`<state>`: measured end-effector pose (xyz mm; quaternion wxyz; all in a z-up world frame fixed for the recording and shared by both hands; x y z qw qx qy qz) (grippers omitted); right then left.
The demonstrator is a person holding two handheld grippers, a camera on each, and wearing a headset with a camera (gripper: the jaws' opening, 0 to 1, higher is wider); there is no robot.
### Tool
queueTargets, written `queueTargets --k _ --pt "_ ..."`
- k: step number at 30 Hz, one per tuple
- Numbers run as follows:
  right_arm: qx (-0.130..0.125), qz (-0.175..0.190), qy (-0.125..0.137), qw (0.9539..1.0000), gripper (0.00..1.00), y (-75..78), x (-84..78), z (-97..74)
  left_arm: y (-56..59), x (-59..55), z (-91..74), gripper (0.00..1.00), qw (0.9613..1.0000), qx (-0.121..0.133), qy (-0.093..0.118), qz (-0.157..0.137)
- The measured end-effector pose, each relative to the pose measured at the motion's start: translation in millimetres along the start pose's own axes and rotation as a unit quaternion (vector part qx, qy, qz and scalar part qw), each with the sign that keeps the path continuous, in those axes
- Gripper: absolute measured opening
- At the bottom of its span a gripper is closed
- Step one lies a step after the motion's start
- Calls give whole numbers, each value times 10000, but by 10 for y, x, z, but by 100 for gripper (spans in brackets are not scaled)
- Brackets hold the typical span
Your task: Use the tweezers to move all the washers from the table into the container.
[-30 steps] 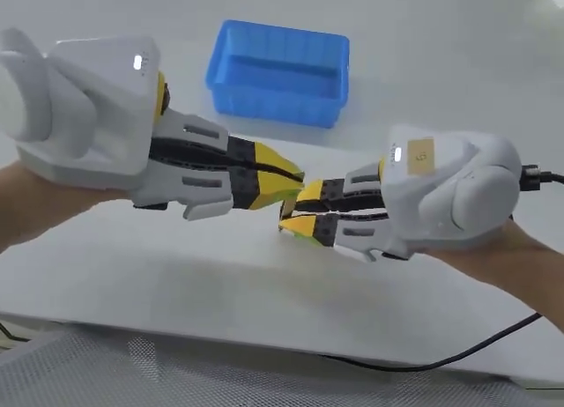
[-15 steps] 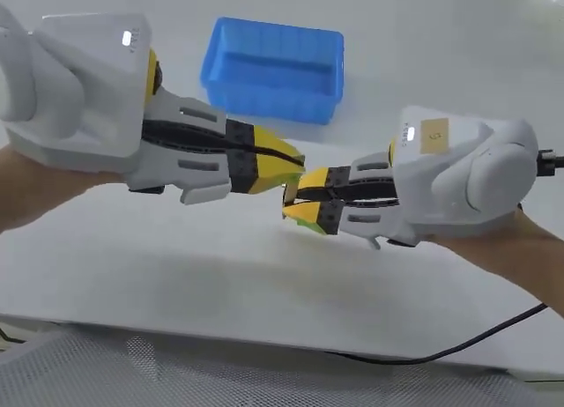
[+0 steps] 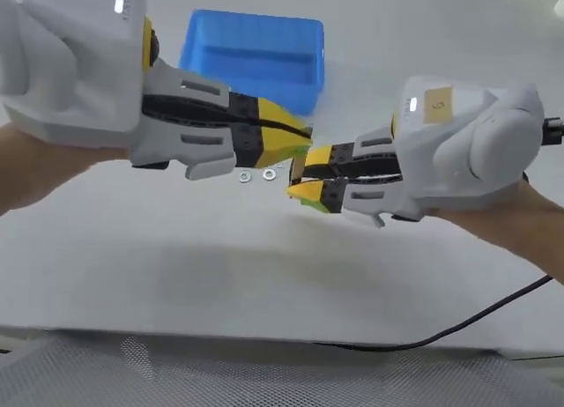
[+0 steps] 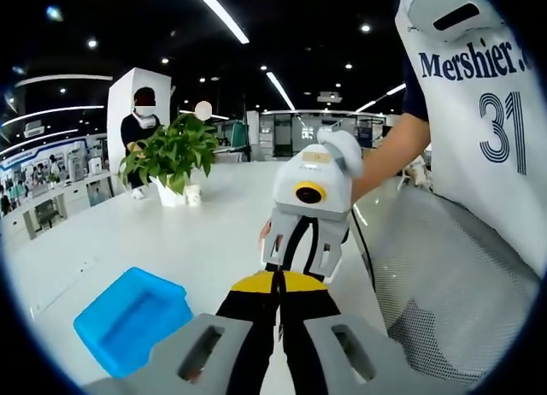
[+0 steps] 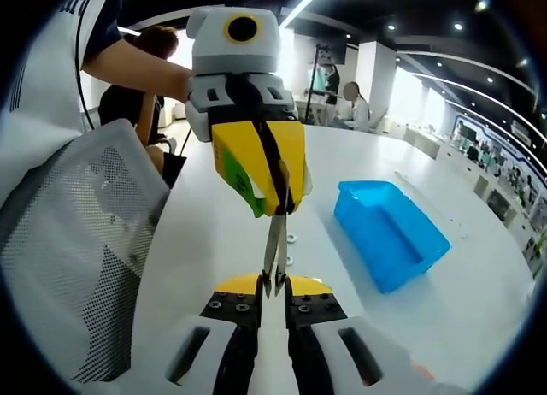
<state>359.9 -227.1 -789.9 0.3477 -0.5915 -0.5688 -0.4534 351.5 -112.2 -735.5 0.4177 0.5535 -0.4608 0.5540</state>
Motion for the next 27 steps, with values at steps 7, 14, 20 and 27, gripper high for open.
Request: queueTargets --k 7,14,20,27 --pt "-177 -390 -150 9990 12 59 -10 -43 -69 -14 82 3 9999 -22 36 144" --pt "-300 -400 -181 9986 12 127 -80 -75 -143 -67 153 3 9999 -31 61 84" --pt "-485 -270 -209 9982 12 263 -177 -123 -268 -143 262 3 9999 -28 143 19" --pt "-500 -199 -299 9981 12 283 -259 -111 -309 -234 307 3 9998 -87 136 -84"
Point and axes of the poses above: the centre of the closed fingertips' face, and the gripper's own axes: z roughly forward along the fingers, y roughly to its right, x roughly out of its top, the point moved 8 cm from there along -z, roughly backward along the fingers, and after that the axes turned 13 degrees about y, right-handed, at the moved point
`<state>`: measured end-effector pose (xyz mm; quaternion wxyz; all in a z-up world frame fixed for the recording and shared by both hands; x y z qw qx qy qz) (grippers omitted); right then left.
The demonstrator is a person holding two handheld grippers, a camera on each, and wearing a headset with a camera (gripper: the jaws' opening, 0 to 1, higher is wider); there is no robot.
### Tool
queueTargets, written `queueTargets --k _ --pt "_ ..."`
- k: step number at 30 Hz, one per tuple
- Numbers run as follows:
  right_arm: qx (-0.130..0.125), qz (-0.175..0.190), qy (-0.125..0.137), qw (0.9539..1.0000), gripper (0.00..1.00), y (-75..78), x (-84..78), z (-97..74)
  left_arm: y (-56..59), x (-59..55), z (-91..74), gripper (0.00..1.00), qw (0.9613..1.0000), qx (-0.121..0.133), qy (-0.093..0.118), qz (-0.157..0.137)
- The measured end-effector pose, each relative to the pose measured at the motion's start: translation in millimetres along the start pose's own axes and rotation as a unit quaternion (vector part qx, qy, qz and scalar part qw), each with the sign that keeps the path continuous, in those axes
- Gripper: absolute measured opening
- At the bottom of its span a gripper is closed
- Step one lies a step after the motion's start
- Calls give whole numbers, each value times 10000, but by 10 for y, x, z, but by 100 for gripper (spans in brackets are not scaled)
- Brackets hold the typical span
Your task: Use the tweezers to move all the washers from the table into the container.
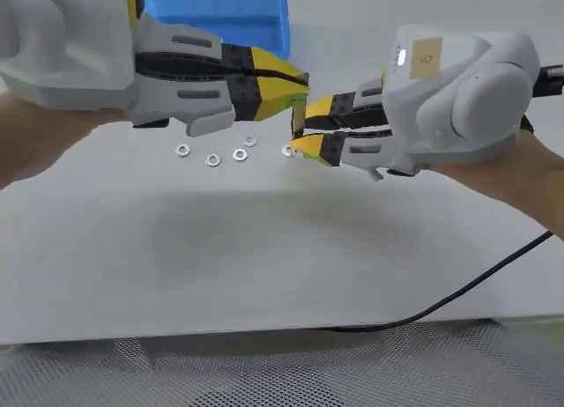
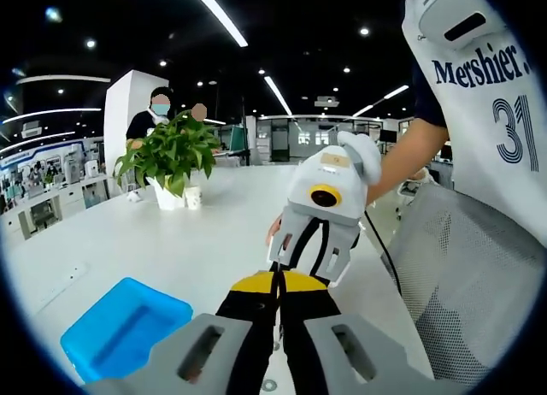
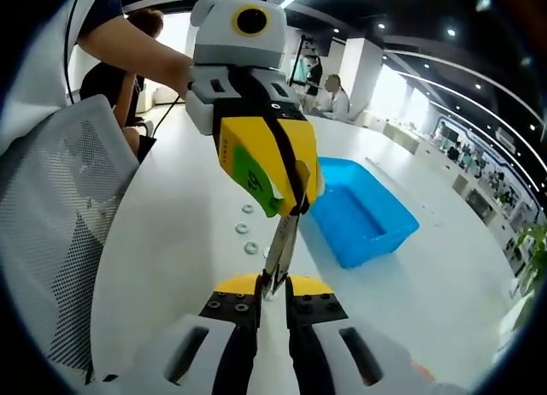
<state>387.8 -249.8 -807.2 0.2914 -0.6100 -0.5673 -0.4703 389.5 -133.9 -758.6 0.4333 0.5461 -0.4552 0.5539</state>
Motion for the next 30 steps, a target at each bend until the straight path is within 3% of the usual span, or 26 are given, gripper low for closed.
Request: queueTargets --k 30 --pt "151 80 -100 9998 13 -51 -41 84 30 -45 -67 3 10000 2 -22 -31"
Point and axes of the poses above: the centre of the closed fingertips' face, and the gripper's own axes: z roughly forward along the fingers, y roughly to its right, x roughly out of its top, the point moved 8 cm from there along -z, roughly backward along the fingers, and after that the axes turned 13 degrees about y, right-handed, at the moved point
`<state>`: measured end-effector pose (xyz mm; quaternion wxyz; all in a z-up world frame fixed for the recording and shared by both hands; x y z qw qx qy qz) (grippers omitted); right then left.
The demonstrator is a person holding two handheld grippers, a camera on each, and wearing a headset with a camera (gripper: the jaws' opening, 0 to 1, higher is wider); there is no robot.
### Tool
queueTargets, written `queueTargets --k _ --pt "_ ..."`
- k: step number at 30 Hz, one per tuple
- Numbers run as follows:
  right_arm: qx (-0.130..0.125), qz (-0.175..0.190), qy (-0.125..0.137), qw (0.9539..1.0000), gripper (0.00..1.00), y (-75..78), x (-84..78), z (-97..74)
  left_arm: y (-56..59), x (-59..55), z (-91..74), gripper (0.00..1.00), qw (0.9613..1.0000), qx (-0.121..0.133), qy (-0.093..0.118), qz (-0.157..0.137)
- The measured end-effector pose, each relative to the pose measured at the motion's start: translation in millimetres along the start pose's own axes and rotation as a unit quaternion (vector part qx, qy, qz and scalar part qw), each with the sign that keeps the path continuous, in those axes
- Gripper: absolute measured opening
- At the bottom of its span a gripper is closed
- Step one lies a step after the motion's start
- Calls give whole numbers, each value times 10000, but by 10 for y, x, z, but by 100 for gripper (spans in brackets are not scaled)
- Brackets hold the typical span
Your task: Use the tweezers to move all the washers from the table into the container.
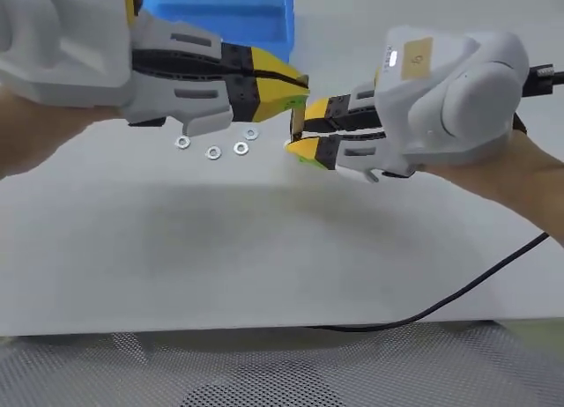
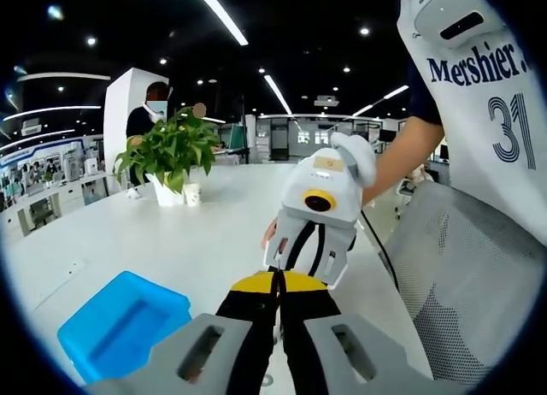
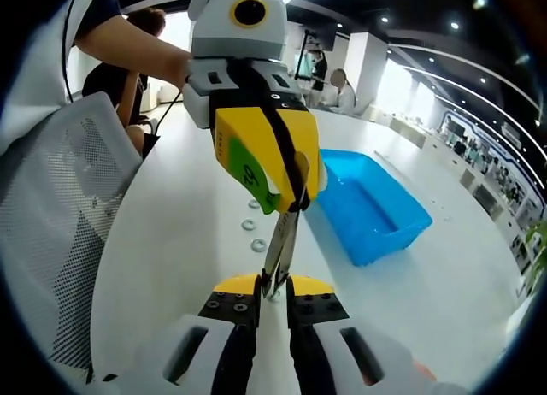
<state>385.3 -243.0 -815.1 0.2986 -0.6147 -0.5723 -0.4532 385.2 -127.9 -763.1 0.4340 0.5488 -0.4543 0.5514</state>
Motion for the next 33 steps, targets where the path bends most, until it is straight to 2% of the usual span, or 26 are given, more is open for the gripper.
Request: queueTargets --k 9,15,18,23,33 --pt "45 30 -47 10000 13 -3 -19 11 24 -1 14 3 10000 -16 -14 -17" --pt "159 130 -27 9998 13 11 -26 8 28 10 -2 3 10000 -44 -47 -15" --pt "284 129 -56 9995 11 42 -46 14 30 16 -8 3 10000 -51 -67 -9" --pt "344 88 -83 9993 11 42 -42 11 41 25 2 3 9999 -76 -87 22" --pt "359 74 -87 9993 9 33 -39 9 58 49 29 3 9997 -136 -165 82"
Point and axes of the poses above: the centre of the closed fingertips' face, and the gripper's own axes: z roughly forward along the fingers, y roughly to its right, x roughly out of its top, the point moved 8 cm from there along -z, roughly backward along the fingers, and after that the axes turned 13 degrees about y, right-handed, at the moved point
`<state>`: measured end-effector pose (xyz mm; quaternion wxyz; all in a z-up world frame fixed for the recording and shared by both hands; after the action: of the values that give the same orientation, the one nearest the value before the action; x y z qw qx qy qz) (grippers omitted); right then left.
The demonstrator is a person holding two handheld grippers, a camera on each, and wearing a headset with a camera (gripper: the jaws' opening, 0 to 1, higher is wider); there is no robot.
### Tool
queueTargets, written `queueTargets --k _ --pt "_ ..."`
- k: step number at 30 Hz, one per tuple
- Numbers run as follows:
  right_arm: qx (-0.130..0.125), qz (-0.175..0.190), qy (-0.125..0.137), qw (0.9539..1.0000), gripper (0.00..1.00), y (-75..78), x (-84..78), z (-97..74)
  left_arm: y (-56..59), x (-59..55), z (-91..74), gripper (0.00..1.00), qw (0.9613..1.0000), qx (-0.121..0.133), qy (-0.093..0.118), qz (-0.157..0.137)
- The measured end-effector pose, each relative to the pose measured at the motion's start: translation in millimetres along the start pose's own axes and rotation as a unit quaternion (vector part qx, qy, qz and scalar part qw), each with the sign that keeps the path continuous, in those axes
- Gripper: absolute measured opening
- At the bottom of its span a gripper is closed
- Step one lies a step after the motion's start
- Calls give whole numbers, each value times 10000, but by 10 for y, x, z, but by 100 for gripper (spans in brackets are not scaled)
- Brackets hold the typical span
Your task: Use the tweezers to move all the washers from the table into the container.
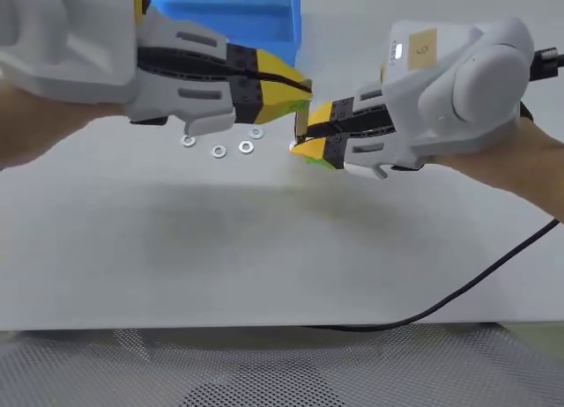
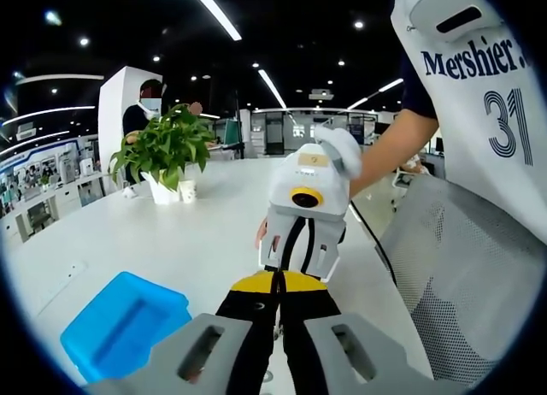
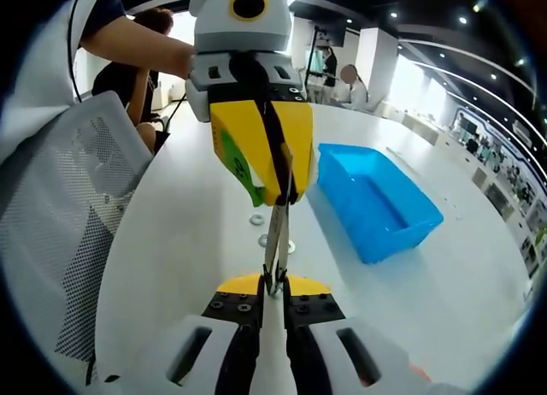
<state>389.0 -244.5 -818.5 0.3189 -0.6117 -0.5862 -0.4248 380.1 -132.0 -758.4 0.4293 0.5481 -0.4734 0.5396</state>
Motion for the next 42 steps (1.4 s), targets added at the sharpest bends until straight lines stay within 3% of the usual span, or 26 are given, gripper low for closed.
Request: queueTargets --k 13,27,42 --pt "-163 78 77 9998 9 12 79 -32 -6 81 -44 3 10000 51 6 55" --pt "-342 -308 240 9987 9 91 469 -91 -50 460 -164 3 9987 117 84 483" --pt "-600 -654 455 9950 9 319 877 -76 -295 798 -333 3 9951 268 198 930"
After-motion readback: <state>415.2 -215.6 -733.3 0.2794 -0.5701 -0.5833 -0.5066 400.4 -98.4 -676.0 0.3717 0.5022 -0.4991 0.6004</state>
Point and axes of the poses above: the centre of the closed fingertips' face, and the gripper's own axes: z roughly forward along the fingers, y roughly to its right, x roughly out of its top, the point moved 8 cm from there along -z, roughly backward along the fingers, and after that the axes turned 13 degrees about y, right-handed, at the moved point
